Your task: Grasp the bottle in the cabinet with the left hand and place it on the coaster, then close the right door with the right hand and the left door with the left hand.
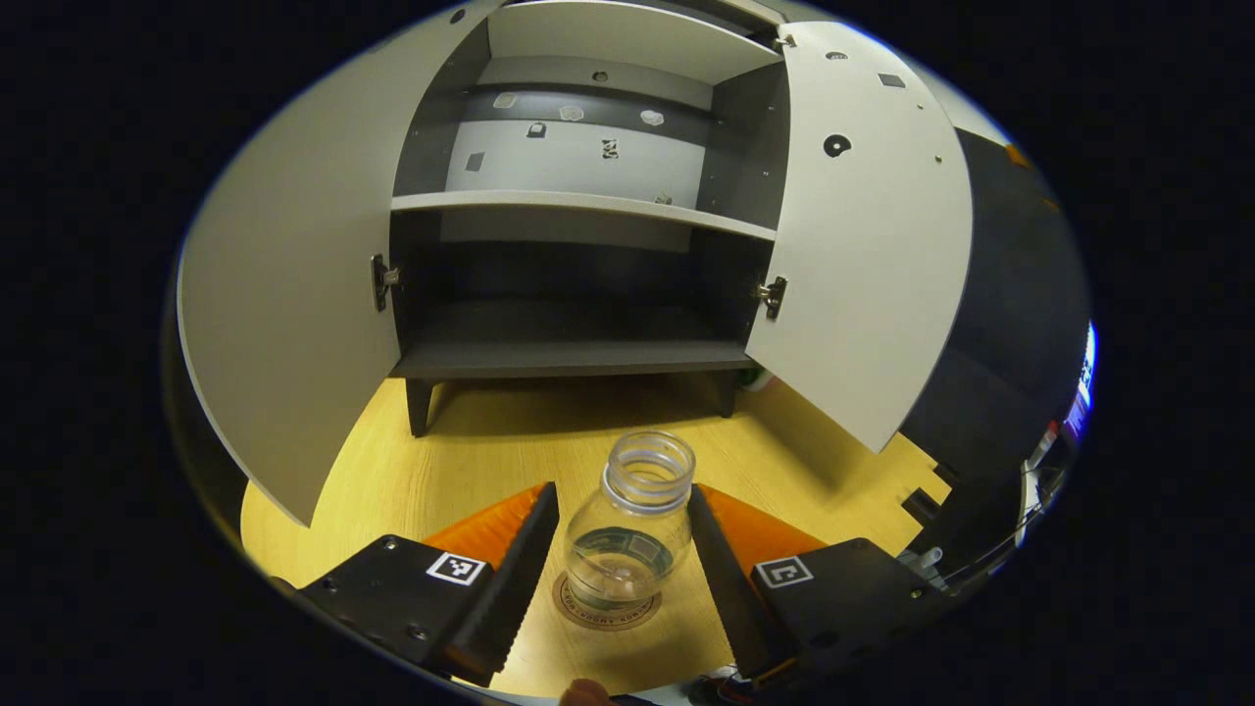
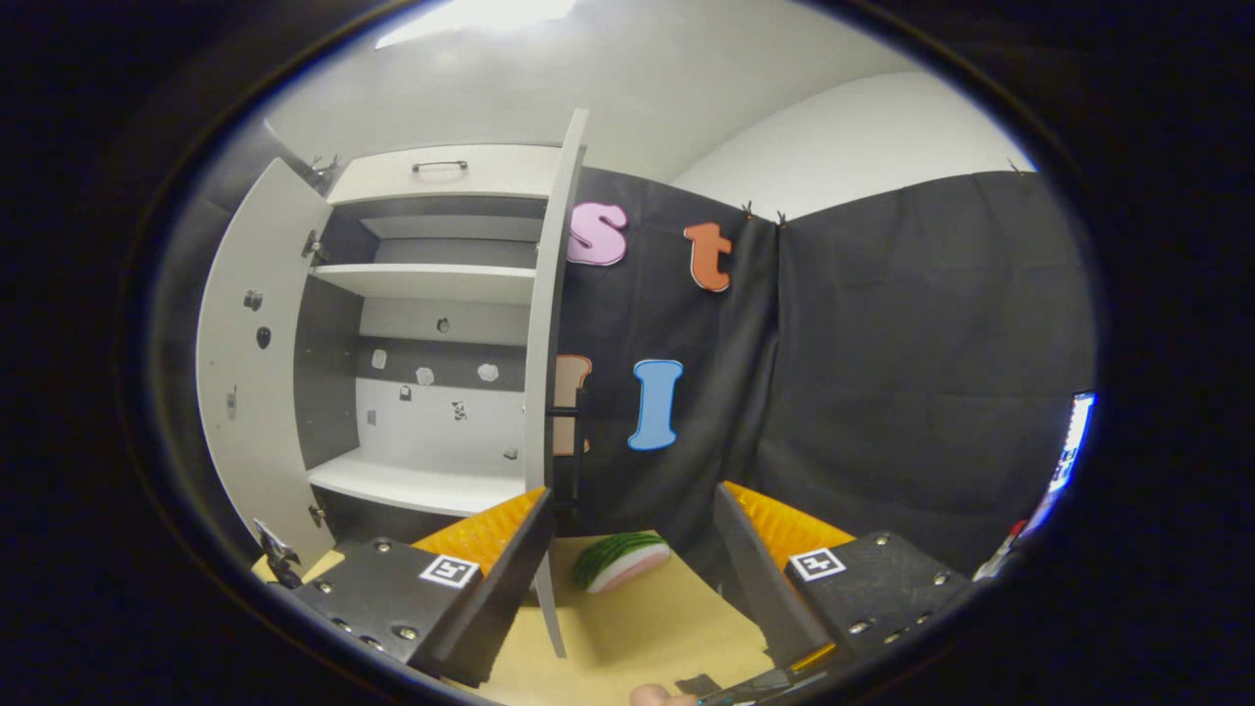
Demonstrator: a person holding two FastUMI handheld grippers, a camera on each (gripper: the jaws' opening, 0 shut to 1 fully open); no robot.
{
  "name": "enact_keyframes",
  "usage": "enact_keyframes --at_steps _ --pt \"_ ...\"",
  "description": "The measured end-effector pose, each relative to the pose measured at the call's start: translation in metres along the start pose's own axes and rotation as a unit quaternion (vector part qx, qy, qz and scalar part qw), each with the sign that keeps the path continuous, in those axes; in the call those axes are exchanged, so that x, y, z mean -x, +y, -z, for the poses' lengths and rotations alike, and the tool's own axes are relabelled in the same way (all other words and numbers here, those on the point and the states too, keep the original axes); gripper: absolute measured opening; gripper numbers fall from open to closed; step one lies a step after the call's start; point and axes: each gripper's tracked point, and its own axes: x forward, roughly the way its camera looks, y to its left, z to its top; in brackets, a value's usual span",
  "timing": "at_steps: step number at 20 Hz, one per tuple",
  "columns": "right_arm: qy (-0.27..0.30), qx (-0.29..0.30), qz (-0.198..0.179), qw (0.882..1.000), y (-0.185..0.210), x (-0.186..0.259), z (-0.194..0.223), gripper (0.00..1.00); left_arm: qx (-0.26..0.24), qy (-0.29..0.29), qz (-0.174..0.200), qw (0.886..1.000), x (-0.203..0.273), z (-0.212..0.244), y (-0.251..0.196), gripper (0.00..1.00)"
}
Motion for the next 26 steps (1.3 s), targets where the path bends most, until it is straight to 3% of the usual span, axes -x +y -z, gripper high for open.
enact_keyframes --at_steps 7,10,13,14,16,21,26 --pt "0.006 -0.005 -0.001 1.0 0.001 -0.002 0.004 0.99 -0.017 -0.04 0.0 0.999 0.022 -0.052 -0.007 0.85" --pt "0.005 -0.005 -0.002 1.0 0.001 -0.003 0.006 0.95 -0.023 -0.071 0.007 0.997 0.035 -0.091 -0.015 0.84" --pt "0.007 -0.006 -0.005 1.0 0.002 -0.005 0.007 0.99 -0.024 -0.097 0.012 0.995 0.054 -0.137 -0.023 0.85" --pt "0.007 -0.006 -0.007 1.0 0.002 -0.006 0.007 0.99 -0.026 -0.108 0.01 0.994 0.061 -0.153 -0.025 0.89" --pt "0.008 -0.008 -0.014 1.0 0.004 -0.011 0.008 0.99 -0.03 -0.126 0.002 0.992 0.075 -0.186 -0.027 0.96" --pt "0.003 -0.014 -0.041 0.999 0.021 -0.032 0.004 0.99 -0.036 -0.183 -0.042 0.982 0.123 -0.262 -0.02 0.95" --pt "-0.009 -0.016 -0.048 0.999 0.021 -0.055 -0.004 0.99 -0.036 -0.209 -0.084 0.974 0.164 -0.306 -0.015 0.97"
